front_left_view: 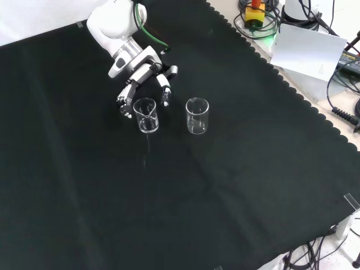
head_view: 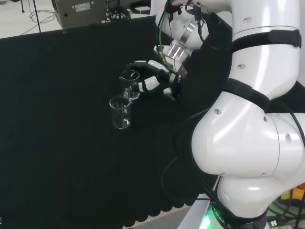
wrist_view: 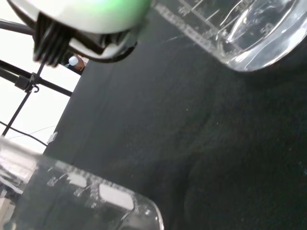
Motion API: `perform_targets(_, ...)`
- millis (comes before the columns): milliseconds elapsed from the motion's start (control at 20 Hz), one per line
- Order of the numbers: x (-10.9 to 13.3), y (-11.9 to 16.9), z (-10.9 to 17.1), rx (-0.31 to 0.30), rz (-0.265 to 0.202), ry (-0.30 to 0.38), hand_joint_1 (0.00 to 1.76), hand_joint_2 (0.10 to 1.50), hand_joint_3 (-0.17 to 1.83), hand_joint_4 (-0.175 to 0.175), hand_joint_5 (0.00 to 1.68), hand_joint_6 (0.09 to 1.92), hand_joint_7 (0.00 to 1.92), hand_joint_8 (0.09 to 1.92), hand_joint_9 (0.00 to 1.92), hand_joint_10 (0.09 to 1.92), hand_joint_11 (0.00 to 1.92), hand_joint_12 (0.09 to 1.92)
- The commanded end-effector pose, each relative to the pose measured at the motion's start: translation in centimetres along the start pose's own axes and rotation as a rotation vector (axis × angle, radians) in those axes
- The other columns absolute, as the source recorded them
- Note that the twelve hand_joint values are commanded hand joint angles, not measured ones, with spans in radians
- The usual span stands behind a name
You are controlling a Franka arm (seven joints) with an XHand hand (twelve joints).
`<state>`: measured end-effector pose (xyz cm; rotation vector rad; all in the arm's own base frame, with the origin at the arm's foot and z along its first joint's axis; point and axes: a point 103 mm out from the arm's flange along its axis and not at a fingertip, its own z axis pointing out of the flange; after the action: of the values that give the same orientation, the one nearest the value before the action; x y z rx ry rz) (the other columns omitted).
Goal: Pick up the beaker on the right.
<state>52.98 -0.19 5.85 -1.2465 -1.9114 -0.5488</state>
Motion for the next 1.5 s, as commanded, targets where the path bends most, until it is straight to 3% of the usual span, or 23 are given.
perform_targets(50,0.5,0.1,0.6,-0.037,-0.015,-0.025,0.94,0.48,0.64,-0.077,0.39,0.1,0.31,0.76,0.5,0.67,0.15,1.39)
perform_targets(250,0.1,0.2,0.8,-0.088,0.001,-0.031,0.95,0.48,0.64,-0.077,0.4,0.1,0.31,0.76,0.5,0.67,0.15,1.39)
perform_targets(550,-0.4,0.8,0.9,-0.099,0.017,-0.026,0.97,0.49,0.64,-0.078,0.41,0.11,0.31,0.76,0.5,0.66,0.15,1.39)
perform_targets(1250,-0.4,1.6,1.6,0.023,-0.01,0.001,0.99,0.49,0.64,-0.075,0.46,0.13,0.32,0.76,0.52,0.66,0.15,1.39)
perform_targets(1500,-0.1,1.7,1.8,0.012,-0.022,0.004,0.99,0.49,0.64,-0.075,0.46,0.13,0.32,0.76,0.52,0.65,0.15,1.39)
